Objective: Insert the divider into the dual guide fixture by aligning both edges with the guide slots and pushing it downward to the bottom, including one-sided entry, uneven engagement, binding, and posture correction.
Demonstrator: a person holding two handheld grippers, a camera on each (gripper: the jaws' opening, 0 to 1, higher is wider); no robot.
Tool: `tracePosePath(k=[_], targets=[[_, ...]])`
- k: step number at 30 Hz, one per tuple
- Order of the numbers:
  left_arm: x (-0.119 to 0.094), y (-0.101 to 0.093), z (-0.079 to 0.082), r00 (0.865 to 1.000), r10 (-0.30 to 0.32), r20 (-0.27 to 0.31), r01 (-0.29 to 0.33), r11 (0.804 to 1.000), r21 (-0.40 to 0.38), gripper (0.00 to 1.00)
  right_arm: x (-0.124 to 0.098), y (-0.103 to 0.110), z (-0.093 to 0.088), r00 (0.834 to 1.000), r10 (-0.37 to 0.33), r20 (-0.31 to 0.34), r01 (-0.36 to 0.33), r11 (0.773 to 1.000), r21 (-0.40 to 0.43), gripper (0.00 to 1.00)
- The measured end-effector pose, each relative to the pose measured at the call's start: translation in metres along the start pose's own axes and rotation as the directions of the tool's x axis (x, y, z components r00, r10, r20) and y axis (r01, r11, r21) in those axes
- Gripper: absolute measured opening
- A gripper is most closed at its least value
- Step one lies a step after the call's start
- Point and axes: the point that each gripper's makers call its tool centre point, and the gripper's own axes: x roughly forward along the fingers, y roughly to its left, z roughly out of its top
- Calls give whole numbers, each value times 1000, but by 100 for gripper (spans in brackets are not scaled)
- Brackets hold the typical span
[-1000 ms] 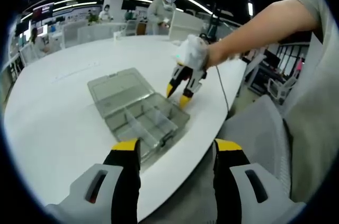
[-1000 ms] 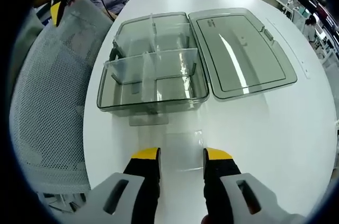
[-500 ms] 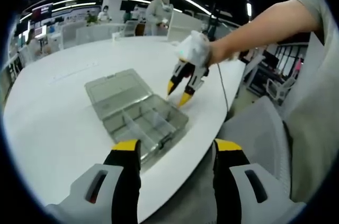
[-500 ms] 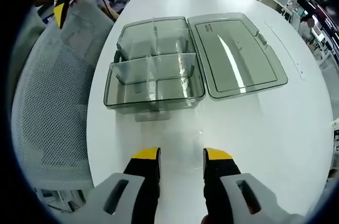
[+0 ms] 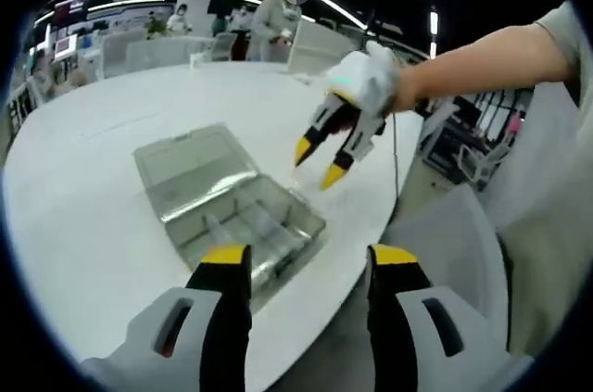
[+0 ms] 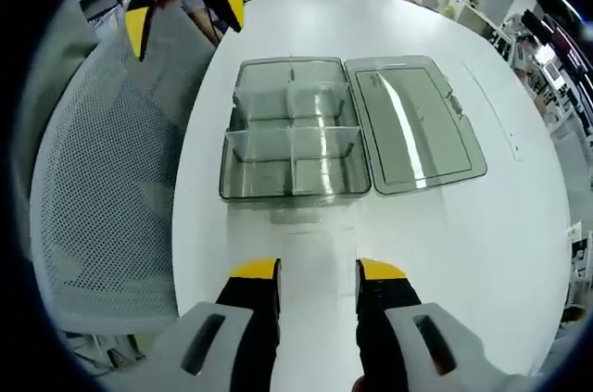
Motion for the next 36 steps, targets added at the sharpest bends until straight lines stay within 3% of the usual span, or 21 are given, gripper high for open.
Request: tracePosePath(k=[12, 23, 36], targets=[[31, -7, 23, 998, -54, 14, 54, 998, -29, 40, -24, 18, 35, 997, -40, 64, 44, 997, -56, 27], [46, -13, 33, 996, -78, 48, 84, 986, -145, 32, -46, 34, 70, 989, -70, 131, 86, 989, -123, 27], [47, -12, 33, 992, -80, 95, 105, 947, -302, 22, -57, 41, 95, 979, -89, 183, 120, 979, -167, 27]])
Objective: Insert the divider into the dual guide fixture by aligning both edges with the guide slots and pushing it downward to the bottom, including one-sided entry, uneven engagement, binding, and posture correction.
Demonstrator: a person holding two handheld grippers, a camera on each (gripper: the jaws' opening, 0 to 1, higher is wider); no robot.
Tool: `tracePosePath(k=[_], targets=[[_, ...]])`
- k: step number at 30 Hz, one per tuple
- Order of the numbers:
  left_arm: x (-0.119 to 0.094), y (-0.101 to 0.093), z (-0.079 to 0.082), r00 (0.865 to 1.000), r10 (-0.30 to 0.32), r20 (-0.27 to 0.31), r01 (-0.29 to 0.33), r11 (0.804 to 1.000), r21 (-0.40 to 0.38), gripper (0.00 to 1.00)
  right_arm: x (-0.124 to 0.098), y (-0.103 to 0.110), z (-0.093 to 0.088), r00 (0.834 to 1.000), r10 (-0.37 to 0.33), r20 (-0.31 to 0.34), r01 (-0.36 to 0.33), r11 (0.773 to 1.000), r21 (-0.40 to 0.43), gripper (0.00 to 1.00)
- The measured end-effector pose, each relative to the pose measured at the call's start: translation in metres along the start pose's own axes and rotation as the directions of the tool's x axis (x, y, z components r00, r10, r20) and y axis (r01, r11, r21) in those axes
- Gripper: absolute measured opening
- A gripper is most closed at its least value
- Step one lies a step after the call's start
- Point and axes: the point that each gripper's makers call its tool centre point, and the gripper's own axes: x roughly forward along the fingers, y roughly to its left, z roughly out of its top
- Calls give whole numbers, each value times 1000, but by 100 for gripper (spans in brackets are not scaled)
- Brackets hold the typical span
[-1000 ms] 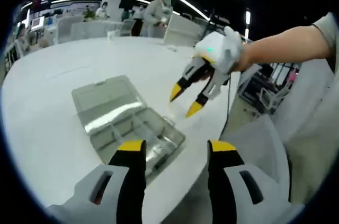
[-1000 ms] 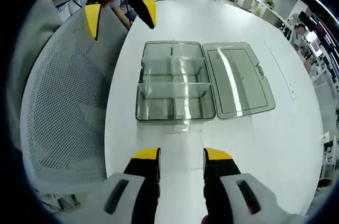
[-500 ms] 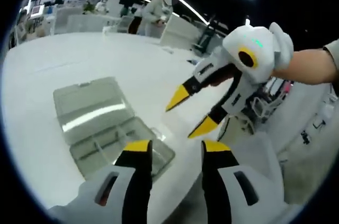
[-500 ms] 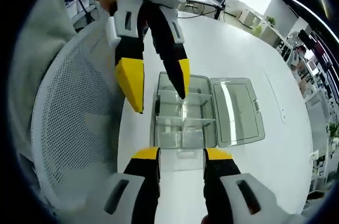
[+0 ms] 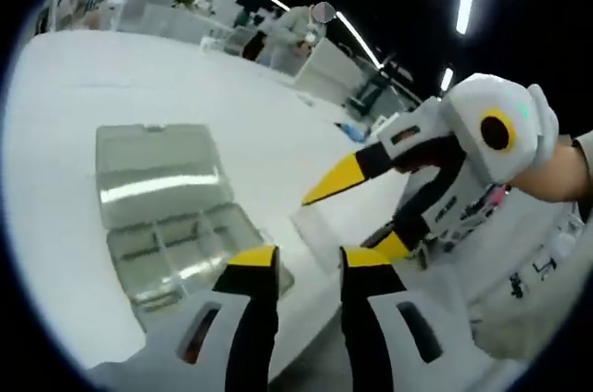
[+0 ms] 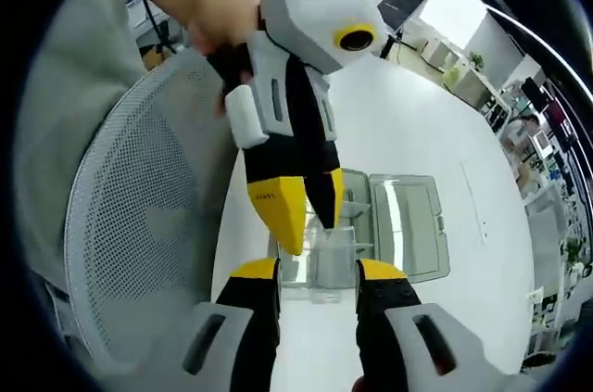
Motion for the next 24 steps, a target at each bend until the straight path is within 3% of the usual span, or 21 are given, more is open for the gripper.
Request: tracePosePath(k=[7, 24], targets=[[-2, 3, 2, 1000, -10, 28, 12, 996, -92, 15, -1, 0, 5, 1000, -7, 5, 7, 1000, -18, 27], [0, -3, 5, 998, -39, 44, 47, 982, -182, 3, 1, 0, 8, 1000, -15, 4, 15, 999, -32, 27]])
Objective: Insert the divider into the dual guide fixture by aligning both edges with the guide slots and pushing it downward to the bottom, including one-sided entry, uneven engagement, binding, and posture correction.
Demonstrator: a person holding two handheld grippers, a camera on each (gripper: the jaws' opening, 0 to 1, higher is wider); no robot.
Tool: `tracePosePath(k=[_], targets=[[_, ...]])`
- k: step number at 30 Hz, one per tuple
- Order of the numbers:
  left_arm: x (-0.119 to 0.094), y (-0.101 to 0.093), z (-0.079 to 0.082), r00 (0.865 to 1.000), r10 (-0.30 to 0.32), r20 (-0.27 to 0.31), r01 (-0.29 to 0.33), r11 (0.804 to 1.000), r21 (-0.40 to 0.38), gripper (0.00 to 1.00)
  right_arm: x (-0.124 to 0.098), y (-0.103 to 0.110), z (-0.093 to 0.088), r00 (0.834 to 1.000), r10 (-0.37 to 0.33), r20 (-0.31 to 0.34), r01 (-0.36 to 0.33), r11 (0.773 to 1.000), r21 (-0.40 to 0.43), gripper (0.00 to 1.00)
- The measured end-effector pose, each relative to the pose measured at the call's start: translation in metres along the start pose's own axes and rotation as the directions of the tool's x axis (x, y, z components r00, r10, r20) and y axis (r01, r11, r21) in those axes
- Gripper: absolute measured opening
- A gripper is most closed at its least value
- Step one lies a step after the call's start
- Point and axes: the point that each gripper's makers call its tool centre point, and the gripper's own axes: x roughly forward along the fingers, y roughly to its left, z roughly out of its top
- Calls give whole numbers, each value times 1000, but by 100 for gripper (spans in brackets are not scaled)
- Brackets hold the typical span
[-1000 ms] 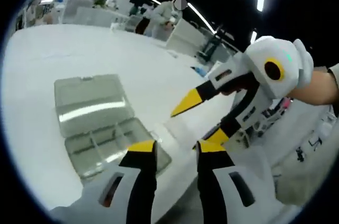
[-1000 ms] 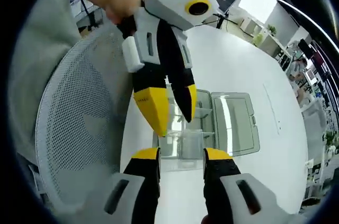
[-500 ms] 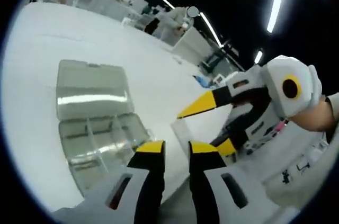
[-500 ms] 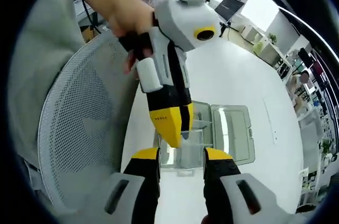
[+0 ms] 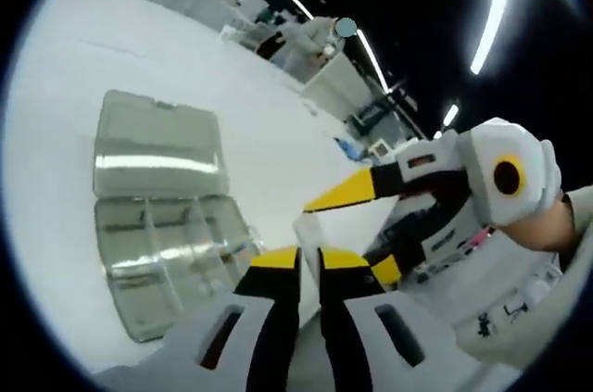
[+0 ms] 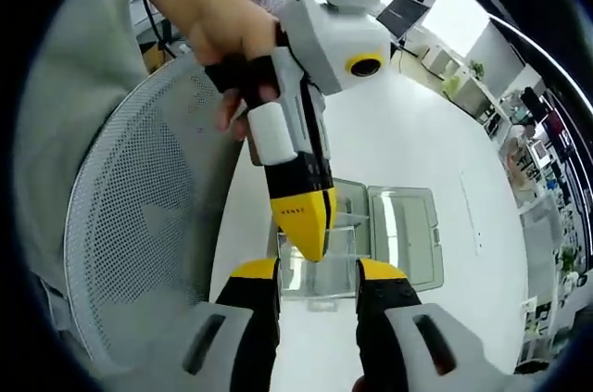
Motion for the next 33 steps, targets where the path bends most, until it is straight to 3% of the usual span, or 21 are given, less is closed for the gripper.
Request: tracePosePath(k=[19, 20, 21, 24, 26, 33], targets=[[-4, -1, 2, 1000, -9, 15, 10, 998, -62, 0, 2, -2, 5, 1000, -22, 4, 22, 1000, 5, 25], [-5, 1, -1, 1000, -13, -9, 13, 1000, -5, 0, 0, -12, 4, 998, -65, -2, 65, 996, -55, 18], [-4, -2, 1, 1000, -14, 9, 14, 999, -32, 0, 0, -10, 5, 999, -49, 4, 50, 997, -66, 17], [-6, -1, 4, 1000, -15, 18, 16, 1000, -21, 0, 0, -7, 4, 999, -36, 7, 36, 999, -4, 27], [-7, 0, 5, 1000, -13, 19, 13, 1000, 2, 0, -1, -10, 4, 999, -44, 9, 45, 998, -35, 23], [-9, -2, 7, 999, -26, 25, 24, 996, 86, 0, -4, -14, 1, 999, -32, 18, 31, 999, 9, 22]])
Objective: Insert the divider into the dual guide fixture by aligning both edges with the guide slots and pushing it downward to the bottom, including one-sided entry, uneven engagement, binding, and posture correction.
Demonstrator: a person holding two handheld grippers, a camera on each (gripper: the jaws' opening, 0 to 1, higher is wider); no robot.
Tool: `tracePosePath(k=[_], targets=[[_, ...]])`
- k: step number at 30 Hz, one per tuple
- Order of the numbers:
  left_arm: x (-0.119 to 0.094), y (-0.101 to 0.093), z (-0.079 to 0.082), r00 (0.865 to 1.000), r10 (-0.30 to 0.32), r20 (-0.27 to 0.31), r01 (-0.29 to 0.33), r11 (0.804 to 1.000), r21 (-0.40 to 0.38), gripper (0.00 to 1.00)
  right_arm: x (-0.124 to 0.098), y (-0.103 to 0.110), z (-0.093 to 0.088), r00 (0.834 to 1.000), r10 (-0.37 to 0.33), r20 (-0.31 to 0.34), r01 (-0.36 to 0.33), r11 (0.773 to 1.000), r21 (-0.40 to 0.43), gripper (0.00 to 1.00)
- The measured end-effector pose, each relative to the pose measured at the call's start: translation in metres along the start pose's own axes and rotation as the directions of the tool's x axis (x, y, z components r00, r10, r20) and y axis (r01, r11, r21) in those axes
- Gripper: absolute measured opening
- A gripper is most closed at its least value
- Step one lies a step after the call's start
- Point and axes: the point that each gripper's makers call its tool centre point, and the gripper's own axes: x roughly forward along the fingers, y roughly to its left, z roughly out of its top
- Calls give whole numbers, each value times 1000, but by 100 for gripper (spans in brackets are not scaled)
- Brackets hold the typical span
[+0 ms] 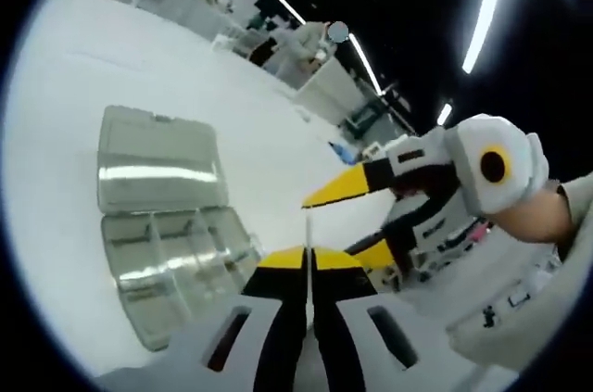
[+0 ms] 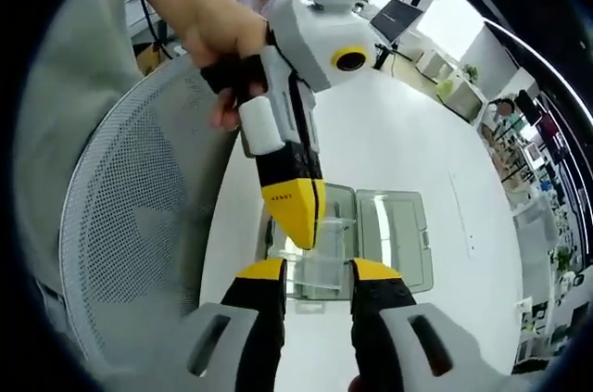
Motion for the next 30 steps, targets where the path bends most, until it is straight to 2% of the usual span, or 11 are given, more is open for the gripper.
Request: tracePosePath(k=[6, 9, 11, 17, 23, 30], targets=[[-1, -4, -1, 1000, -18, -7, 19, 995, 102, 0, -3, -3, -2, 999, 32, 6, -32, 999, 16, 19], [-2, -5, -2, 1000, -27, -16, 29, 988, 151, 0, -6, -5, -3, 999, 50, 14, -50, 999, 20, 15], [-2, -5, -2, 999, -32, -19, 35, 983, 178, 0, -8, -5, 0, 997, 74, 35, -75, 996, 45, 15], [-4, -11, 0, 998, -53, -19, 57, 961, 272, 0, -11, -4, 4, 990, 129, 55, -132, 990, 55, 11], [-5, -17, -2, 997, -70, -35, 78, 928, 365, 0, -12, 4, 8, 978, 198, 65, -202, 977, 63, 10], [-7, -21, -3, 996, -87, -36, 94, 897, 433, 0, -12, 9, 14, 964, 254, 78, -260, 963, 77, 5]])
